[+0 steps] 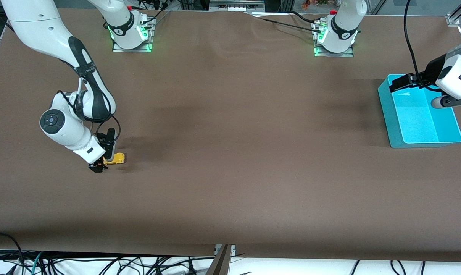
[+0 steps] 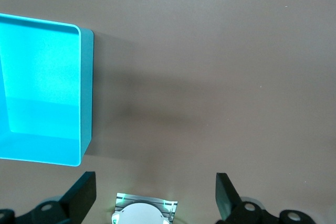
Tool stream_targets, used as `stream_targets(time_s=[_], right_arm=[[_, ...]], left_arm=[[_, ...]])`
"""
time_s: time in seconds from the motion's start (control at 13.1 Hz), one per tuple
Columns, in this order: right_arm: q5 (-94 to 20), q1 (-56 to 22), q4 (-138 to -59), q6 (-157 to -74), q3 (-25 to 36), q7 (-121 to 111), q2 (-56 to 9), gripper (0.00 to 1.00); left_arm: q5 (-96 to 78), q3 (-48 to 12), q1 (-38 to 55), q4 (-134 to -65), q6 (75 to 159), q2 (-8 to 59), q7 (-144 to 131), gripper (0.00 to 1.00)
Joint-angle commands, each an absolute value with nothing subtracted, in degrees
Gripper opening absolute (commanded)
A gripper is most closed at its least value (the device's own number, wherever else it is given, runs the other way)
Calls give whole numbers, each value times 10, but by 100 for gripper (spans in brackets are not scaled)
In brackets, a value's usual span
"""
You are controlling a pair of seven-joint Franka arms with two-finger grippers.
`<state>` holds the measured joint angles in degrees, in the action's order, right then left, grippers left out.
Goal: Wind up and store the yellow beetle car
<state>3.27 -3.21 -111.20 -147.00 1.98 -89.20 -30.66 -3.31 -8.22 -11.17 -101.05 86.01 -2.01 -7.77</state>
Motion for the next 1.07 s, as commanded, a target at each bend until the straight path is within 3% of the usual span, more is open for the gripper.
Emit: stream_targets(time_s=[0.0,0.08,0.3,0.46,0.53,0.61,0.99], right_arm=[[24,-23,-1123,-1492,15,-911,-309,99],[24,-23,-1124,-1495,15,-913,-310,95],[22,-20,-1124,-1495,15,-929,-310,63],[21,-20,-1125,-1491,15,-928,-310,20],[19,-20,-1125,-1489,15,-927,-310,4],[19,-20,-1125,-1489,15,-924,-309,0],[5,-18,-1126,-1463,16,-919,-311,0]], left_arm=[[-47,-85,-118,-1002,855,-22,-65,100],[-47,-84,-118,-1002,855,-22,-65,100],[-47,-84,-119,-1002,855,-22,-65,100],[-47,-84,-118,-1002,855,-22,-66,100],[-47,-84,-119,-1002,855,-22,-65,100],[-47,-84,-119,-1002,855,-22,-65,100],[-48,-82,-119,-1002,854,-23,-65,100]])
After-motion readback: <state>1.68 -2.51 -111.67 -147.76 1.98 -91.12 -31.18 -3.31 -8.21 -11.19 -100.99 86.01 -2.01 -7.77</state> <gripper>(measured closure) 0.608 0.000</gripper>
